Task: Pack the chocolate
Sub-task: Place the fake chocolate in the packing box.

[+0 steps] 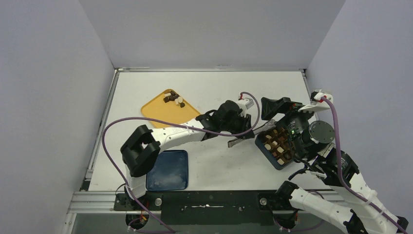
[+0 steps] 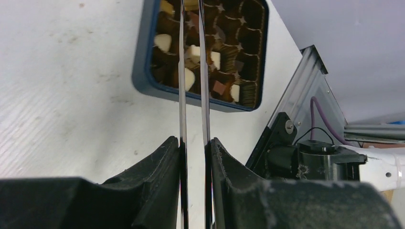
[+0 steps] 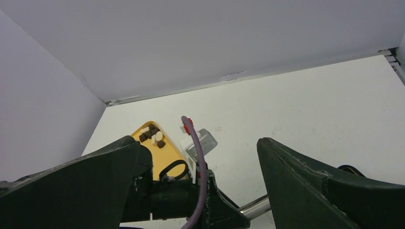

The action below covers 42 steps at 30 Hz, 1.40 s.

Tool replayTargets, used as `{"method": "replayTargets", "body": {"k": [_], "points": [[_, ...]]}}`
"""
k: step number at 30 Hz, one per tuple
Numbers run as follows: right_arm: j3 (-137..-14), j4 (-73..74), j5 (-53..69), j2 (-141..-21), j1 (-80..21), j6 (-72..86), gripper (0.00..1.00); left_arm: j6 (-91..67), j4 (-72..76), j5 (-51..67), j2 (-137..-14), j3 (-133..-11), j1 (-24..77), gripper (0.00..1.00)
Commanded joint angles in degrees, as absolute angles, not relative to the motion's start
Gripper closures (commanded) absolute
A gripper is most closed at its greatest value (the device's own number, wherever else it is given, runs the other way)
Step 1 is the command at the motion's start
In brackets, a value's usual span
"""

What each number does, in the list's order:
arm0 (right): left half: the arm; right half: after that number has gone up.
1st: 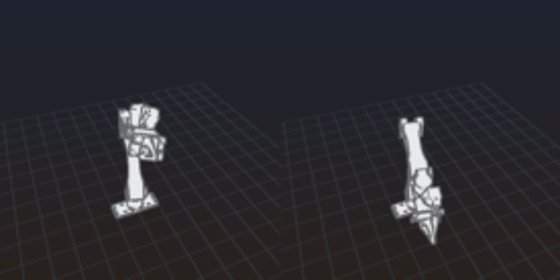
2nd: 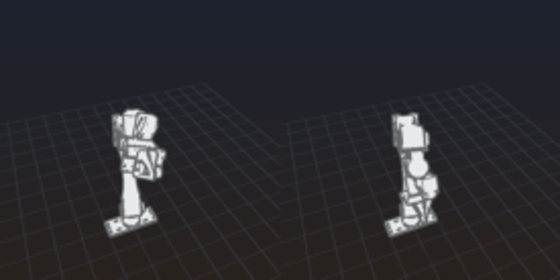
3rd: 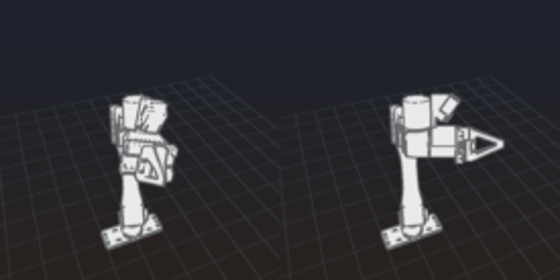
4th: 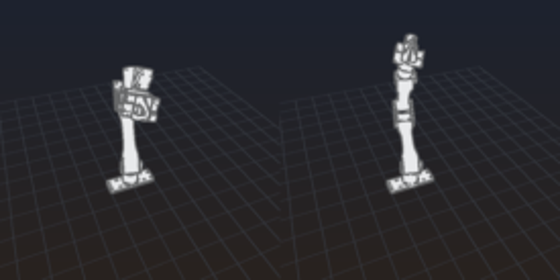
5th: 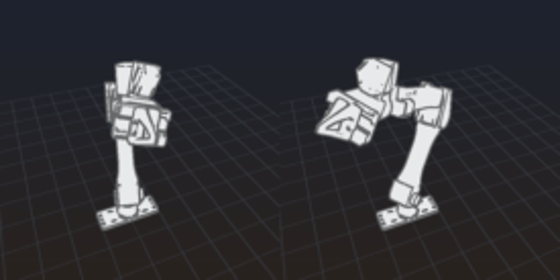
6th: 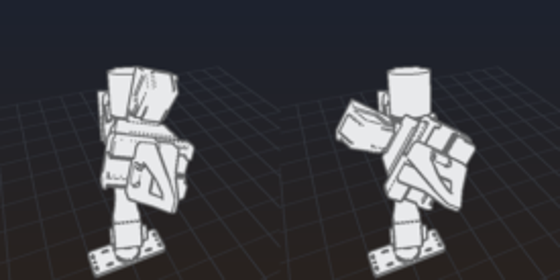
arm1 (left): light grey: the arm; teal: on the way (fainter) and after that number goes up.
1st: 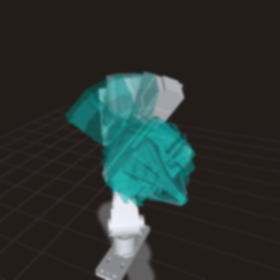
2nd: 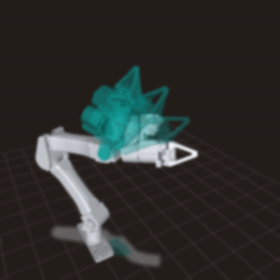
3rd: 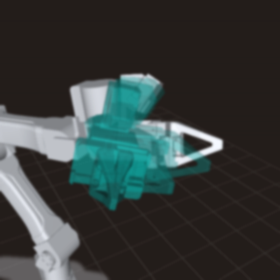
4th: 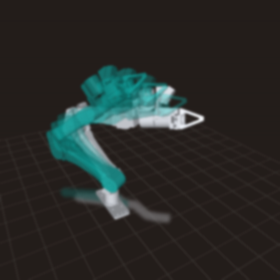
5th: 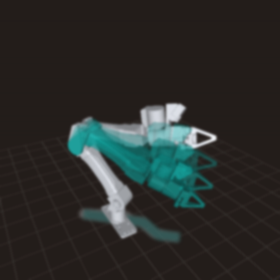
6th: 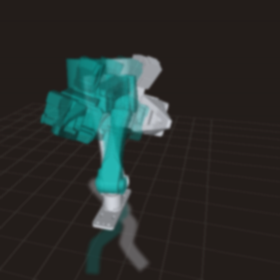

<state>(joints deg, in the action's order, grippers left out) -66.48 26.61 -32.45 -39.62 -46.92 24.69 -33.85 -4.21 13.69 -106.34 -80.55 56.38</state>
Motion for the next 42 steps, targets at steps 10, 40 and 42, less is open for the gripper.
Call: {"method": "replayTargets", "body": {"k": [10, 40, 42], "points": [[-68.37, 27.86, -35.65, -39.13, -46.82, 24.67, 0.00, -31.14, 2.17, 18.41, -116.35, -94.08, 62.05, 0.77], [-69.39, 29.57, -37.03, -36.32, -46.76, 22.26, 0.00, -27.05, -9.64, 10.70, -126.88, -107.69, 69.26, 0.72], [-69.42, 29.50, -37.02, -36.21, -46.81, 22.15, 0.00, -26.83, -10.33, 9.87, -127.39, -108.47, 69.34, 0.72]]}}
